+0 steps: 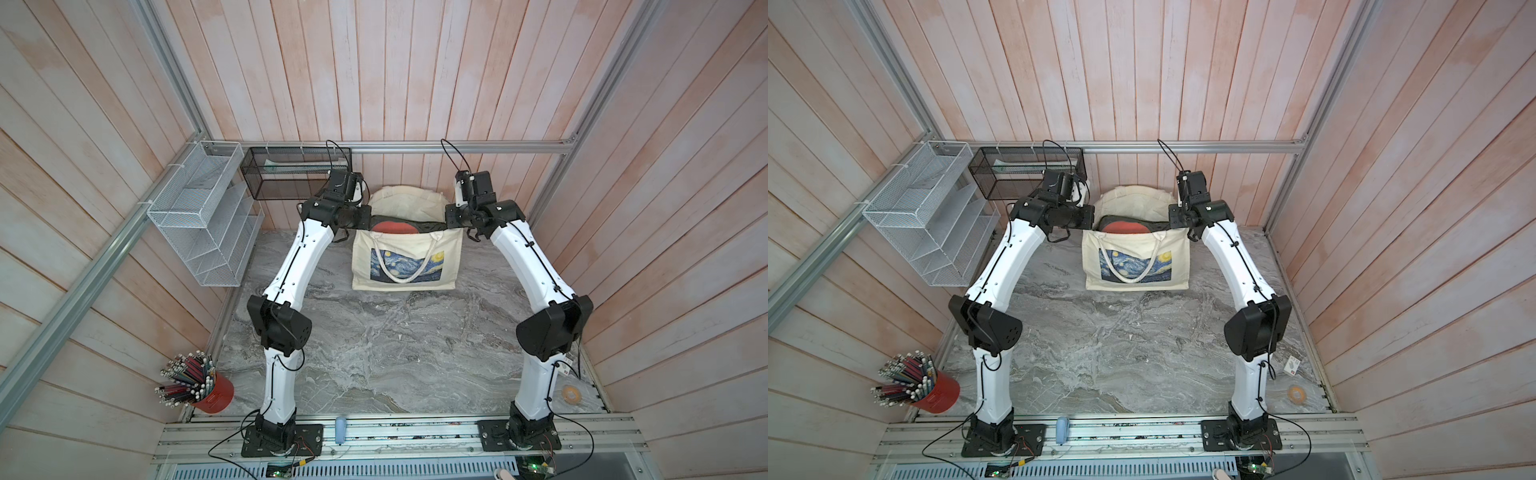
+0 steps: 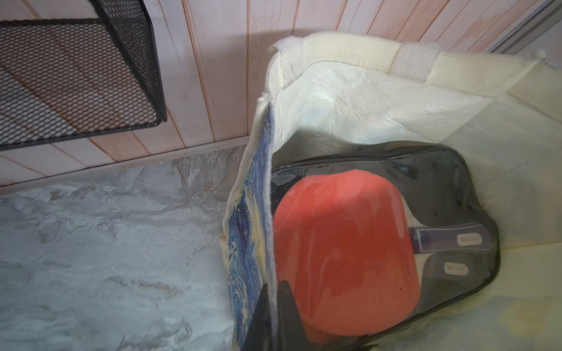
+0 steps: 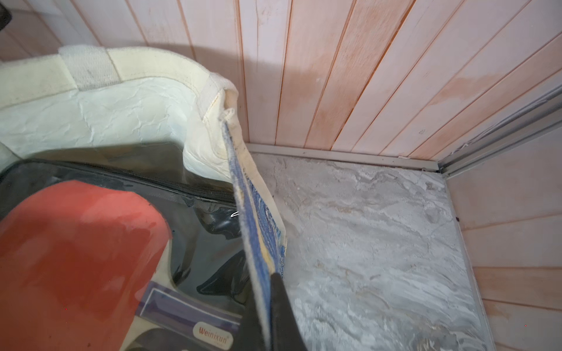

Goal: Remove the ping pong set from the canvas bag
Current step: Pick up the canvas bag from the center of the board, then place the canvas bag at the center of the board.

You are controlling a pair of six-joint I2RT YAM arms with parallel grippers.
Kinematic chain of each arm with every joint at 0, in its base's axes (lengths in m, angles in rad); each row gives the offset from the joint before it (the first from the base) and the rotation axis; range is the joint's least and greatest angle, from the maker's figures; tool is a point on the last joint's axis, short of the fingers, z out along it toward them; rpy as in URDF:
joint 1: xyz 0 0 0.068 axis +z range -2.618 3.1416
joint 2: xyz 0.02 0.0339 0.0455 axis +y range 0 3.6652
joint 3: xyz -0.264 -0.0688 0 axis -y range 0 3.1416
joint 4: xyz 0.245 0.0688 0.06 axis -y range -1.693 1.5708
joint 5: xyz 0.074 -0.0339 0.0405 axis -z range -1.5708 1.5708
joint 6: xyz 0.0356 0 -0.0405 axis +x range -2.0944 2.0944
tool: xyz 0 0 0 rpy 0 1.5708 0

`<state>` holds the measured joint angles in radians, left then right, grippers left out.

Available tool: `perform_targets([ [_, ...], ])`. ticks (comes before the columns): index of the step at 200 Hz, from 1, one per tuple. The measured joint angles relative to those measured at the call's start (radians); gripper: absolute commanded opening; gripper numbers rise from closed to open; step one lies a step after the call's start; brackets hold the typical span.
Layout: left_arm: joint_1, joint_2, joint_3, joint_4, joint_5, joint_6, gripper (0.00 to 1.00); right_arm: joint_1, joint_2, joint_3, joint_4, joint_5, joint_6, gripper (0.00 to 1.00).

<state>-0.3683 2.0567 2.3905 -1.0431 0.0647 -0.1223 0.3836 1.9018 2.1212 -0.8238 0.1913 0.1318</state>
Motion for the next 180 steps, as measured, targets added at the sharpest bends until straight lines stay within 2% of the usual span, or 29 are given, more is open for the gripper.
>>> perform_targets([
  [53,-0.041,-0.362,-0.280,-0.058,-0.038,-0.012,0.00,0.127,-0.335,-0.306,0.001,-0.003,0.065,0.01],
  [97,-0.064,-0.636,-0.562,-0.050,-0.023,-0.072,0.00,0.198,-0.522,-0.523,0.055,-0.019,0.156,0.01],
  [149,-0.071,-0.870,-0.999,0.071,0.059,-0.138,0.00,0.261,-0.694,-0.824,0.153,-0.034,0.246,0.00],
  [180,-0.069,-0.938,-1.086,0.117,0.062,-0.155,0.00,0.309,-0.748,-0.884,0.211,-0.002,0.261,0.01],
])
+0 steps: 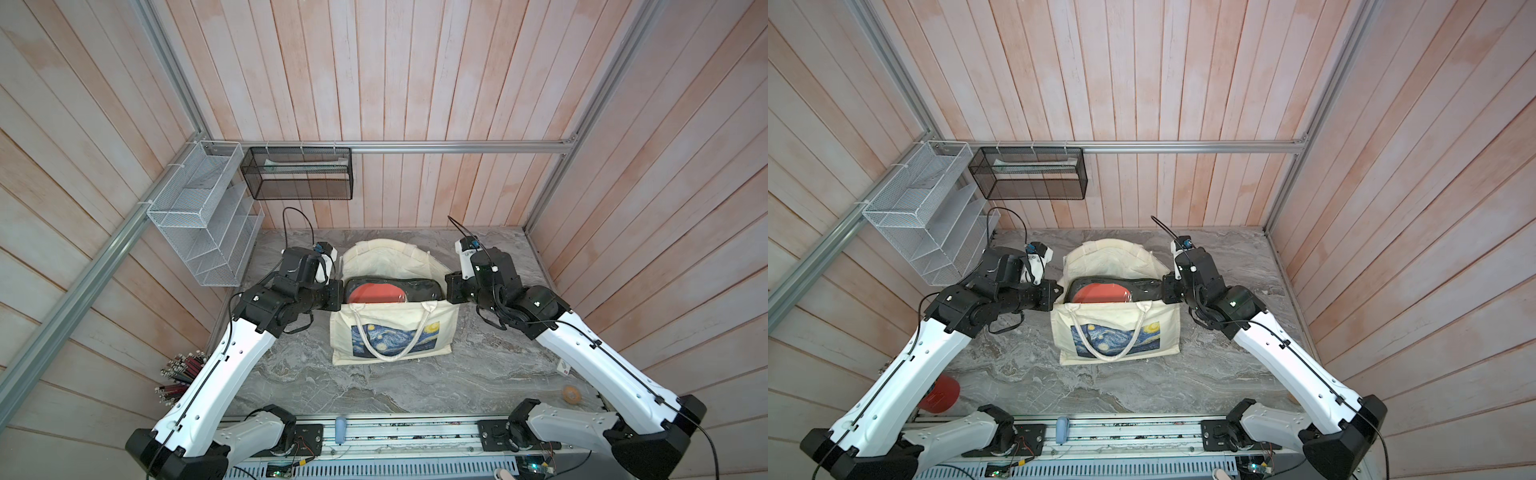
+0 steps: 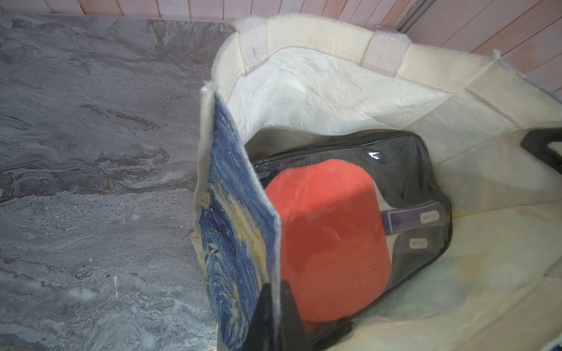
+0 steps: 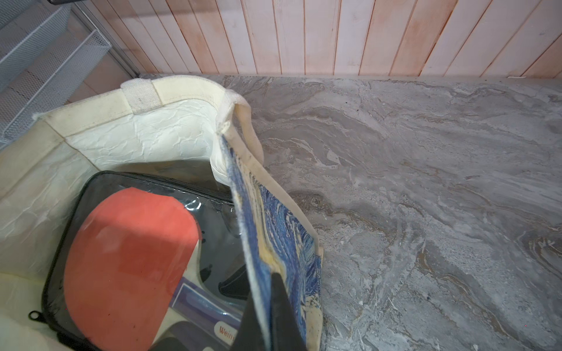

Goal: Remove the ping pong set from the canvas bag
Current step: Place the canvas bag at the center of the board.

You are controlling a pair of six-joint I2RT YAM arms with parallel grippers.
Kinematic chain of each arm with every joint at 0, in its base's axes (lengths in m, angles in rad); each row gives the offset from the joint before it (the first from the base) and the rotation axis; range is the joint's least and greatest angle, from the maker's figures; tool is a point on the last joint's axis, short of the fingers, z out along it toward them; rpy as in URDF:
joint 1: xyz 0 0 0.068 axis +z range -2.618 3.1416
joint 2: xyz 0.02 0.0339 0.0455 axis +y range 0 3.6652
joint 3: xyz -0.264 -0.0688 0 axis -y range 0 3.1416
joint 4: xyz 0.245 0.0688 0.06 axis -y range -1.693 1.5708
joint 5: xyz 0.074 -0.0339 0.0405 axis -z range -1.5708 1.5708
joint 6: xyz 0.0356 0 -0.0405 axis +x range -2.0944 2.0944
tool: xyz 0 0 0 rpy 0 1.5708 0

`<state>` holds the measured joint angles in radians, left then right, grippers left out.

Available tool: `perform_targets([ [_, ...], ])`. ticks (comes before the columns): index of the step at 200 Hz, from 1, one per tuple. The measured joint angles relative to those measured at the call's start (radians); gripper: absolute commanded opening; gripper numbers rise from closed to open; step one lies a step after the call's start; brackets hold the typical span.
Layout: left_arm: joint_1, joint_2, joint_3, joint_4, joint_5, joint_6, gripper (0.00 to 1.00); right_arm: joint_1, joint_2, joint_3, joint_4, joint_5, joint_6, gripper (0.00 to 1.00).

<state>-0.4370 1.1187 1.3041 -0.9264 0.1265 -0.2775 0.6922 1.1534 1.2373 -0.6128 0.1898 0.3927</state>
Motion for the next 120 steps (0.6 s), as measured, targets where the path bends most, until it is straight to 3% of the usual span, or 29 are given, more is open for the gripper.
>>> perform_targets([
  [24,0.002,-0.041,-0.047,0.027,0.001,-0.012,0.00,0.013,-0.004,-0.015,0.012,0.004,0.001,0.04],
  [33,0.003,-0.047,-0.053,0.029,0.001,-0.017,0.19,0.014,-0.004,-0.015,0.012,0.004,0.000,0.19],
  [53,0.016,-0.057,-0.051,0.045,-0.009,-0.017,0.64,0.006,-0.005,-0.015,0.014,0.031,-0.020,0.66],
  [63,0.026,-0.063,-0.040,0.053,-0.021,-0.017,0.73,0.003,-0.007,-0.015,0.014,0.042,-0.032,0.83],
  [77,0.030,-0.056,-0.002,0.056,-0.031,-0.005,0.78,0.001,-0.011,-0.005,0.009,0.055,-0.060,0.99],
  [120,0.036,0.102,0.214,0.069,-0.034,0.061,0.77,-0.003,0.046,0.200,-0.030,0.050,-0.166,0.99],
])
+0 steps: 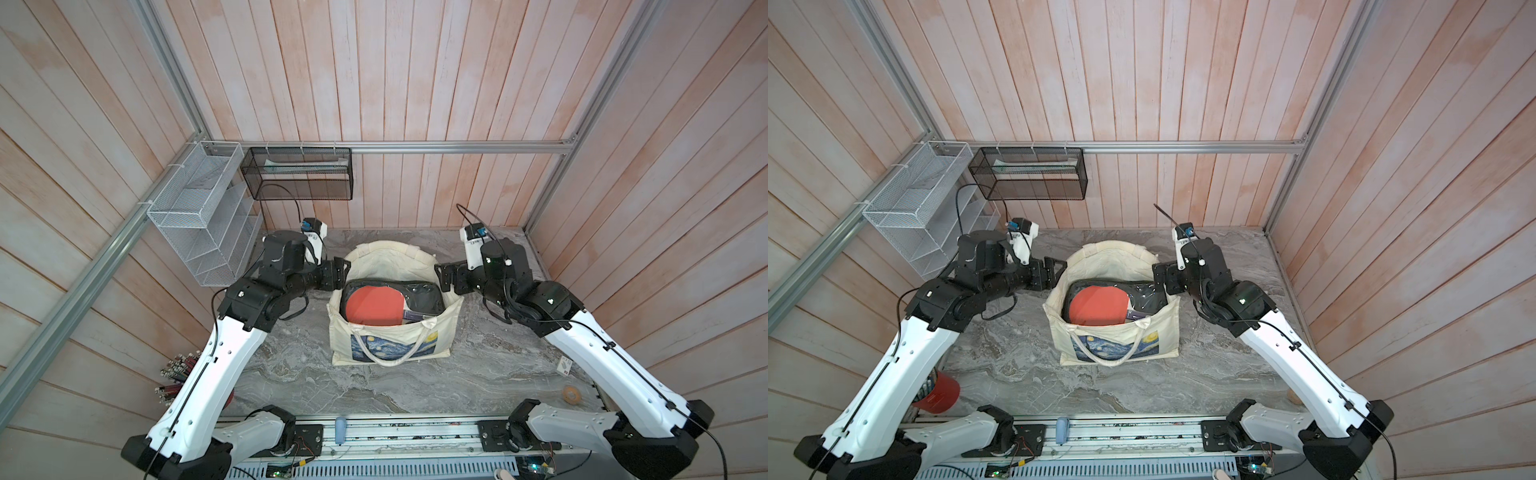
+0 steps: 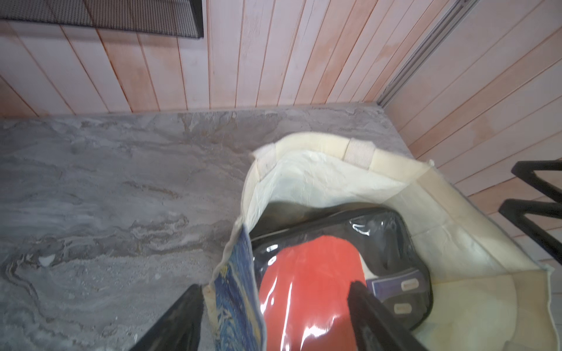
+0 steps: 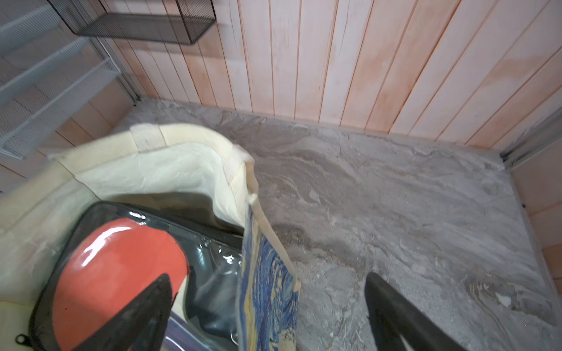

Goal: Remove the ping pong set from the canvas bag
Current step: Place the canvas bag at the center of the board, then pick up the canvas bag from the center of the board.

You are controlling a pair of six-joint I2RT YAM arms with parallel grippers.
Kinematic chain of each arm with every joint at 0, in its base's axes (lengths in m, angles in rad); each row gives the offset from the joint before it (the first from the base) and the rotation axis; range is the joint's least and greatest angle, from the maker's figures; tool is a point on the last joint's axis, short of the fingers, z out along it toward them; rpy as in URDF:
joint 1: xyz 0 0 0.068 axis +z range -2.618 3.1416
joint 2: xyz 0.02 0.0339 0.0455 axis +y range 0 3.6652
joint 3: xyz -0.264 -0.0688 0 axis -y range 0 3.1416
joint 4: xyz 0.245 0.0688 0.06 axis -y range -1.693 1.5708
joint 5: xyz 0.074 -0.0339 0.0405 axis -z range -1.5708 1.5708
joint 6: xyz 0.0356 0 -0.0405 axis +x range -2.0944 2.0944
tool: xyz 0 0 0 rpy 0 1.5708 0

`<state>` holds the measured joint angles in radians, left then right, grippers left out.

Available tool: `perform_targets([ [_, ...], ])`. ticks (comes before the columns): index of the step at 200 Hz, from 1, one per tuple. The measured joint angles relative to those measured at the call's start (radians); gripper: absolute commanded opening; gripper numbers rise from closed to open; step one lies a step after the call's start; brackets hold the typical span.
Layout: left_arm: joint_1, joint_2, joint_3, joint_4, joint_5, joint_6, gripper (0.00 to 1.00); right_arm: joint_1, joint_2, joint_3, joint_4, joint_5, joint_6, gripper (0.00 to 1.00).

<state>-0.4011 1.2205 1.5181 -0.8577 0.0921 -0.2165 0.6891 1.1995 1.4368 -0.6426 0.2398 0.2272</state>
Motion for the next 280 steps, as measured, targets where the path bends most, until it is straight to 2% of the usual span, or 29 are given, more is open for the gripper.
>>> perform_targets([
  [30,0.013,0.145,0.081,0.006,0.009,0.060,0.73,-0.010,0.099,0.182,-0.013,-0.063,-0.094,0.99],
  [54,0.060,0.235,0.089,0.007,0.060,0.122,0.73,-0.031,0.164,0.248,-0.019,-0.144,-0.155,0.99],
  [90,0.137,0.309,0.089,0.028,0.166,0.197,0.74,-0.061,0.227,0.261,-0.025,-0.220,-0.206,0.99],
  [123,0.141,0.364,0.127,0.086,0.295,0.248,0.74,-0.086,0.245,0.243,-0.026,-0.277,-0.221,0.99],
  [156,0.141,0.474,0.202,0.114,0.426,0.284,0.72,-0.101,0.259,0.242,-0.034,-0.319,-0.233,0.99],
  [214,0.142,0.614,0.275,0.082,0.351,0.314,0.72,-0.104,0.261,0.242,-0.063,-0.353,-0.256,0.99],
  [242,0.142,0.614,0.275,0.084,0.386,0.340,0.61,-0.104,0.267,0.242,-0.065,-0.355,-0.258,0.99],
  [257,0.141,0.608,0.263,0.089,0.433,0.361,0.49,-0.105,0.275,0.242,-0.066,-0.355,-0.258,0.99],
  [280,0.141,0.578,0.227,0.087,0.492,0.384,0.25,-0.106,0.283,0.242,-0.071,-0.356,-0.261,0.99],
])
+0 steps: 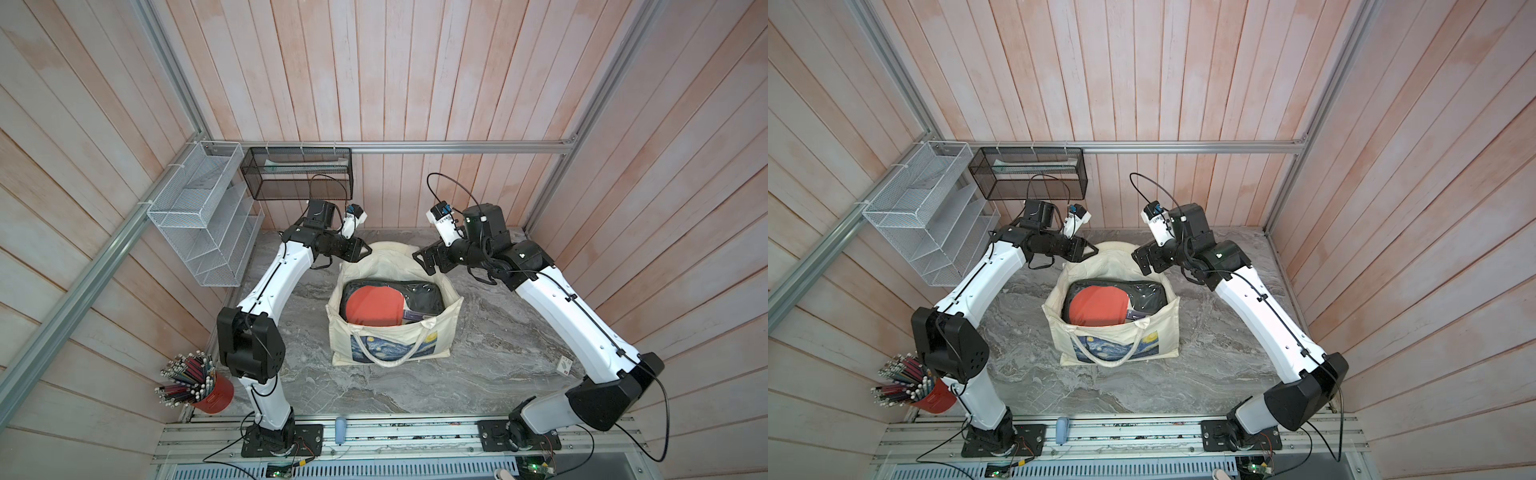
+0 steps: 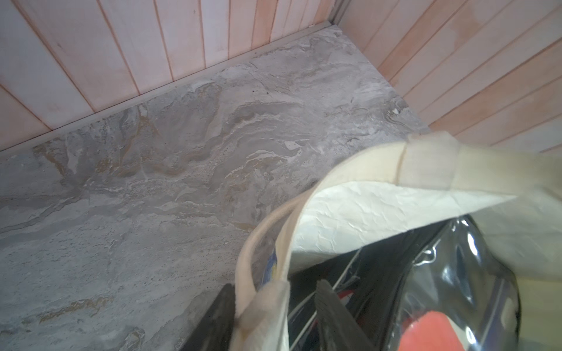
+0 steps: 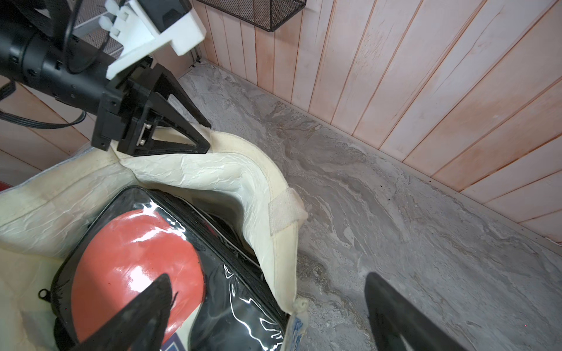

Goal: Remove the ping pong set from the canvas bag
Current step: Pick up the canvas bag from the center of the board.

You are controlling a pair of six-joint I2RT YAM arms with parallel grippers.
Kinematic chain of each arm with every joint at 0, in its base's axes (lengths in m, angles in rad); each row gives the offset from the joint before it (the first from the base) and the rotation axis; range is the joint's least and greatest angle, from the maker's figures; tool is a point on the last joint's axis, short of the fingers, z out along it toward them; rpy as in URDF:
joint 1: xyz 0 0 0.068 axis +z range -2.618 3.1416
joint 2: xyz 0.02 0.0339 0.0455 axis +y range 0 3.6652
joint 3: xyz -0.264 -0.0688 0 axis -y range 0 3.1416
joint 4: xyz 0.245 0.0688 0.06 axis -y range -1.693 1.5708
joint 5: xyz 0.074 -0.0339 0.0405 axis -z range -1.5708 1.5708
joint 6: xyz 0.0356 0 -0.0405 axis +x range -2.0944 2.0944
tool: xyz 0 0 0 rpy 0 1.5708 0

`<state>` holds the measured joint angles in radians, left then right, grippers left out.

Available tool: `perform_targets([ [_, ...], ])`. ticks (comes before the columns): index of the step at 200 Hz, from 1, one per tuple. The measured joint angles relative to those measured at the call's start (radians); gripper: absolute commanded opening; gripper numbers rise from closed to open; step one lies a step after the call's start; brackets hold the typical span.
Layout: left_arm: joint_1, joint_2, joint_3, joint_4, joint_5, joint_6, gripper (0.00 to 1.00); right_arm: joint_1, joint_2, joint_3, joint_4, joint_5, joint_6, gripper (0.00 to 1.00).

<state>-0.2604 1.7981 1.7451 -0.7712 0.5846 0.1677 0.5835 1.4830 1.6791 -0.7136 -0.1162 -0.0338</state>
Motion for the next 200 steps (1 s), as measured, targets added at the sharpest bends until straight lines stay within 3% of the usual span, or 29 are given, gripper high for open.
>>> perform_targets([
  [26,0.000,-0.042,-0.043,0.003,0.040,0.029,0.00,0.000,0.000,0.000,-0.008,-0.002,-0.003,0.99],
  [79,-0.015,-0.125,-0.109,0.017,0.019,0.047,0.00,0.003,0.002,0.045,-0.074,-0.023,-0.032,0.99],
  [117,-0.045,-0.269,-0.201,0.047,-0.013,0.050,0.00,0.091,0.002,0.086,-0.126,-0.156,-0.088,0.99],
  [165,-0.062,-0.437,-0.312,0.102,0.031,0.044,0.00,0.161,0.043,-0.060,-0.148,-0.228,-0.117,0.97],
  [200,-0.066,-0.459,-0.384,0.154,0.038,0.032,0.00,0.162,0.058,-0.104,-0.126,-0.258,-0.147,0.96],
])
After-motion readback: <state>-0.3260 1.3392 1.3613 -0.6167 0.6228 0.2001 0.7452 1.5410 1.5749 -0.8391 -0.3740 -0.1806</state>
